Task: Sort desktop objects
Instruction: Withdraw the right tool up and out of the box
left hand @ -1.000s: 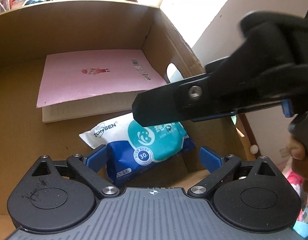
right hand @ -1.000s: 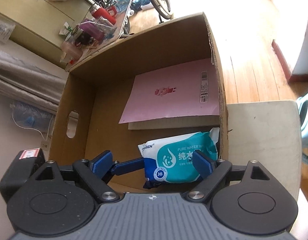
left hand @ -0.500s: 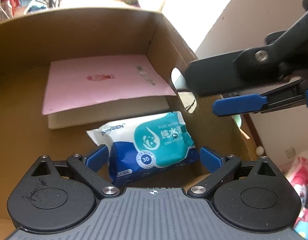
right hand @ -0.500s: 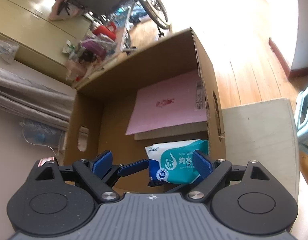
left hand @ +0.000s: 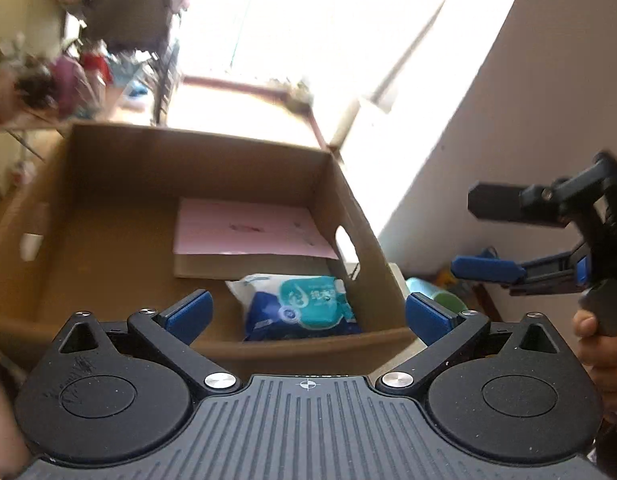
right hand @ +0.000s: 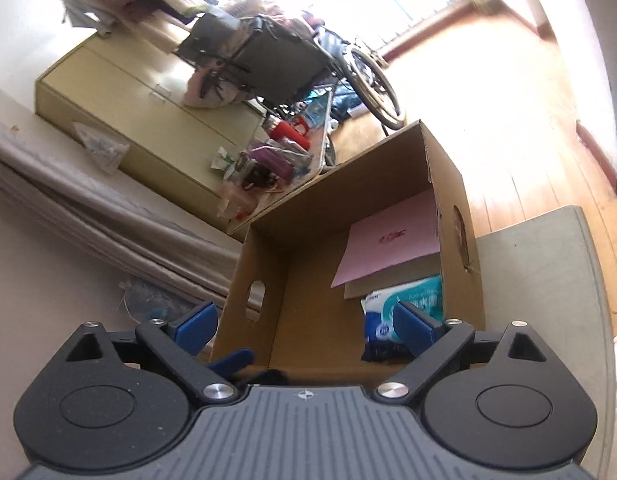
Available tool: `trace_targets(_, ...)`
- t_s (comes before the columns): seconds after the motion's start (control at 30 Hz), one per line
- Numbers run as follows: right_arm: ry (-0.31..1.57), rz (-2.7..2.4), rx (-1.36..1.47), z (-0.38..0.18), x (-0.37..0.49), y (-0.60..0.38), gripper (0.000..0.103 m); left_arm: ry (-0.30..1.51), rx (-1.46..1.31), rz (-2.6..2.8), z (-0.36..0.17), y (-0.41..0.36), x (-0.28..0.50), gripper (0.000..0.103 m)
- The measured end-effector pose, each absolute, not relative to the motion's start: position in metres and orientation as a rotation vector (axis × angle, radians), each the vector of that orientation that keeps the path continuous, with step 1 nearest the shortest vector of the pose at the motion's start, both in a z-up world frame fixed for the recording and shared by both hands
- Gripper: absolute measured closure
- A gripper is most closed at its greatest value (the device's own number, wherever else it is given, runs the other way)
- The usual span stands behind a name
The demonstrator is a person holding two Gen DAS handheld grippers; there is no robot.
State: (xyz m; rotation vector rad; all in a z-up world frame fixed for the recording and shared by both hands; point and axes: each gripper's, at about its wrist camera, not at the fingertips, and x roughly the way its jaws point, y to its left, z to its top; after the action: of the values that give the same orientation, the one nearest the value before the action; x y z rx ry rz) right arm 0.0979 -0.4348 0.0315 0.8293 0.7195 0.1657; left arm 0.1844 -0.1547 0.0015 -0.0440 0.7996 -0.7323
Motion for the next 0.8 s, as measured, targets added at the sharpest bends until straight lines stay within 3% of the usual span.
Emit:
trace_targets(0.4, 0.751, 0.130, 0.433, 0.052, 0.044, -0.374, 0.000, 0.686, -0.037, -0.481, 0.001, -0.064, 0.091, 0.000)
trace_targets(0.8, 0.772, 0.108, 0.054, 0.047, 0.032, -0.292, 0.000, 0.640, -0.048, -0.441, -0.007, -0.043, 0.046, 0.000)
